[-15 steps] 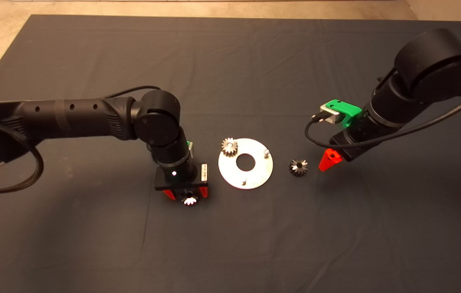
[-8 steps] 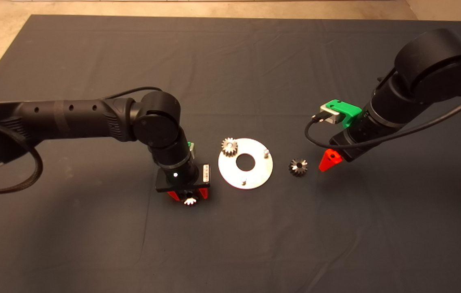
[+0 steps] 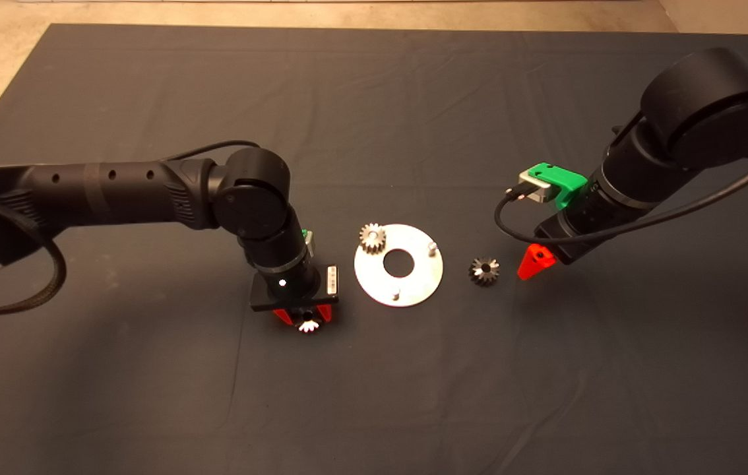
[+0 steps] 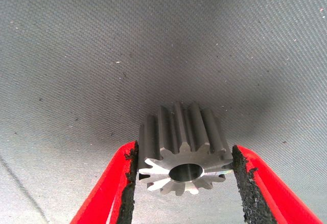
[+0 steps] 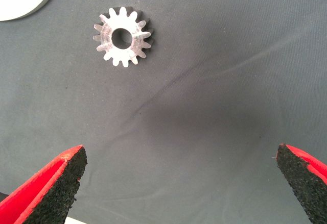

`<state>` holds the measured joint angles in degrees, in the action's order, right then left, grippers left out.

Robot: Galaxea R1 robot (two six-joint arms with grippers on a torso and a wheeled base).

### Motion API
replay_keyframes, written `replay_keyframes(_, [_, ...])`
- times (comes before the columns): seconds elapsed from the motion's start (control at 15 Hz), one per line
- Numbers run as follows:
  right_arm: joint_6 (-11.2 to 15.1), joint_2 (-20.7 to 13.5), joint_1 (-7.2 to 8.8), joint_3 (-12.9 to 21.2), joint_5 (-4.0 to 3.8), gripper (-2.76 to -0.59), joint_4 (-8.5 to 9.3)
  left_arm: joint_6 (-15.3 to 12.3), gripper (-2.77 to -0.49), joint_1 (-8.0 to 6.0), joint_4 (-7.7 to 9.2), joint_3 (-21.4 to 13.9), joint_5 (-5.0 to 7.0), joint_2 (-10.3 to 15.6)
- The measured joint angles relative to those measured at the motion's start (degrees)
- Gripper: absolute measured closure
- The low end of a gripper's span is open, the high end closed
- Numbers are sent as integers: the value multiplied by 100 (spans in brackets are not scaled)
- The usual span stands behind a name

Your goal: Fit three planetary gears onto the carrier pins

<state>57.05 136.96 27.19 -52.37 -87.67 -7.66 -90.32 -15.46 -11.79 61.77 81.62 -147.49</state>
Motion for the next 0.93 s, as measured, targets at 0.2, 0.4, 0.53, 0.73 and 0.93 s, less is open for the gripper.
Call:
replay_keyframes(0.2, [0,0,0,6,0,-276,0,-4,-121,0,0,-2,0,-2])
replay_keyframes(0.4, [0,0,-2,6,0,-276,0,-4,-121,0,-2,-1,4,-7])
replay_keyframes(0.53, [0,0,-2,6,0,-276,0,-4,-121,0,0,-2,5,-7])
replay_keyframes(0.73, [0,0,-2,6,0,-276,0,-4,-121,0,-2,-2,5,-9])
replay_keyframes(0.93, [0,0,0,6,0,-276,0,-5,-121,0,-24,-85,33,-12])
